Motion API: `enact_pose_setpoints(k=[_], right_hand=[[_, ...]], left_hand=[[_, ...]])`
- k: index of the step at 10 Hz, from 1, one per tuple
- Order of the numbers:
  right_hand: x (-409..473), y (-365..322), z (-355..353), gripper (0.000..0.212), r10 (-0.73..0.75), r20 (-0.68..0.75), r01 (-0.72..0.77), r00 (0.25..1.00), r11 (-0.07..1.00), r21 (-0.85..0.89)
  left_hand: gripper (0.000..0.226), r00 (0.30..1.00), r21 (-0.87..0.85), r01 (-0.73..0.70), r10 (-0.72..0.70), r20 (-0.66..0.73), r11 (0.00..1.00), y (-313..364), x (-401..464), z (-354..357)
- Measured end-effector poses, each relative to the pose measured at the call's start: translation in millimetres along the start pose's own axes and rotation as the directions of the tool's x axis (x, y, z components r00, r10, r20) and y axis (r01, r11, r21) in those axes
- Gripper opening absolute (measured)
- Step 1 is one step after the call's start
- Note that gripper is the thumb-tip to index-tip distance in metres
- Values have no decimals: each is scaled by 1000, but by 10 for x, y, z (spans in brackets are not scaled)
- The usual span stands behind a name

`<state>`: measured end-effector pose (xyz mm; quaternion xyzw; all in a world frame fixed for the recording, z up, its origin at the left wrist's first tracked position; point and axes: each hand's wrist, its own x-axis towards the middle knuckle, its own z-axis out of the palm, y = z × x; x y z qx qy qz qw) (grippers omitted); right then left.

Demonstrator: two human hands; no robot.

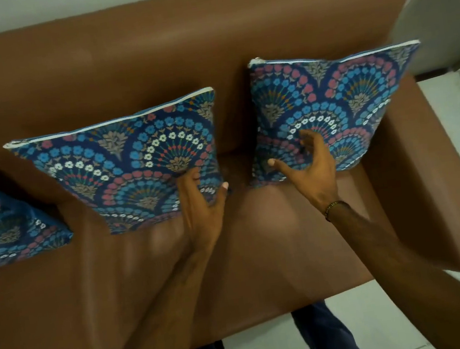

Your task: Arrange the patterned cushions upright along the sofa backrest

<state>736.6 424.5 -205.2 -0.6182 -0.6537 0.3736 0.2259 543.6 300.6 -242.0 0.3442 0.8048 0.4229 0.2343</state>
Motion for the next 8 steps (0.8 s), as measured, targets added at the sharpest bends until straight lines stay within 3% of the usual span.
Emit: enact_pose_setpoints(k=[1, 2, 3, 4, 5, 6, 8], right_hand=[[162, 272, -422, 95, 17, -68, -18, 998, 1000, -18], [549, 706, -949, 113, 122, -145, -112, 982, 991, 78], [892, 1044, -1190, 123, 213, -95, -186, 972, 954, 237], [1331, 1291, -1355, 119, 305, 120, -327, 945, 869, 371], [1498, 1274, -1369, 105, 301, 217, -366, 929, 837, 406], [1638, 1296, -1318, 94, 255, 192, -317, 948, 824, 470], [1682, 1378, -1247, 113, 214, 109, -240, 971, 845, 477]], left_hand=[[66, 998, -55, -4, 7, 67, 998, 341, -36, 505], [82, 981, -130, 111, -87, 175, 985, 780, 44, 1162], [98, 972, -178, 196, -168, 164, 964, 976, 189, 1526], [111, 952, -273, 305, -288, 100, 913, 1180, 407, 1795], [109, 953, -328, 302, -290, 87, 895, 1239, 489, 1861], [108, 962, -336, 269, -264, 62, 902, 1228, 445, 1944], [106, 963, -340, 259, -215, 163, 904, 1139, 490, 1932]])
